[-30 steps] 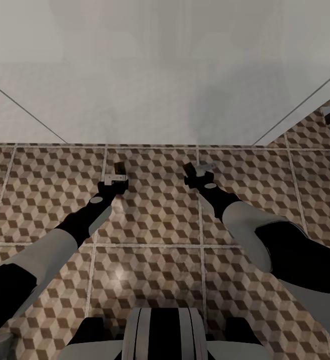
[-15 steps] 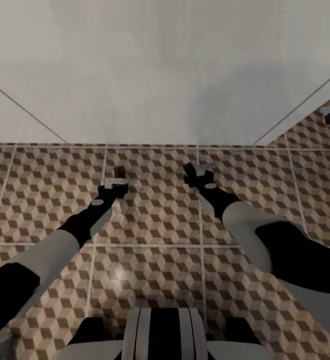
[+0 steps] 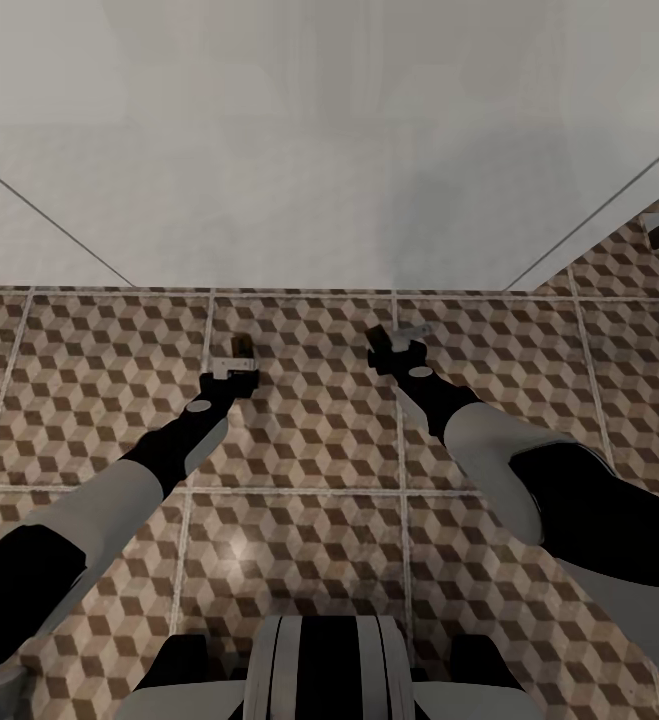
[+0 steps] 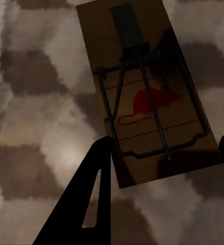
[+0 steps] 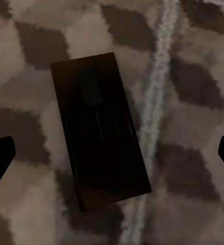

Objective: Take the four mousetraps from the cabinet in the bathroom and place them on the bathroom floor. Make sure all four end up on the same floor surface, and ensure that at least two of them are either under or directly next to the same bathroom sink.

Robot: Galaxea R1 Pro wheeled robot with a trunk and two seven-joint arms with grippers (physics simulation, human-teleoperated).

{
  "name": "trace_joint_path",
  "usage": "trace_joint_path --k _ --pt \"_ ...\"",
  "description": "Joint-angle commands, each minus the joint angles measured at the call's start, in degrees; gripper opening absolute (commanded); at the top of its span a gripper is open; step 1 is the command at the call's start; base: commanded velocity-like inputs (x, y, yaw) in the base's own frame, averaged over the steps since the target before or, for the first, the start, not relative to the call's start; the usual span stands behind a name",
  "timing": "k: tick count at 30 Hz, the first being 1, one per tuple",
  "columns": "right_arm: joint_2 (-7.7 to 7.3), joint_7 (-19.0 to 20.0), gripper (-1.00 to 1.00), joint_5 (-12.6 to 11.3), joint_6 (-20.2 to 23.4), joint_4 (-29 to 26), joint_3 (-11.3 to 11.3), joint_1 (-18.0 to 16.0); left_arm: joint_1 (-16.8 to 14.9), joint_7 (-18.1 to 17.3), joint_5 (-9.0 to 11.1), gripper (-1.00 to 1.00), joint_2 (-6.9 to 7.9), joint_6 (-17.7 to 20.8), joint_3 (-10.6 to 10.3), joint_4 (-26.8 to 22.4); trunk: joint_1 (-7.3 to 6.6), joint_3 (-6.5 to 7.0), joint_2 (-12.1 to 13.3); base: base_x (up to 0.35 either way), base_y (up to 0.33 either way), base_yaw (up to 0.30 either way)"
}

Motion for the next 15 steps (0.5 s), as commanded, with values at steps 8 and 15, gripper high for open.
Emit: trace_joint_path --k 8,15 --pt "0.02 -0.3 1.0 0.1 -0.1 0.1 0.3 -0.1 0.0 0.4 0.4 -1.0 -0.15 0.1 -0.4 0.0 -0.01 -0.03 0.0 0.0 0.0 0.0" --pt "0.02 -0.3 1.0 0.1 -0.1 0.1 0.3 0.0 0.0 0.4 0.4 -1.0 -0.21 0.1 -0.3 -0.1 -0.01 -0.03 0.0 0.0 0.0 0.0"
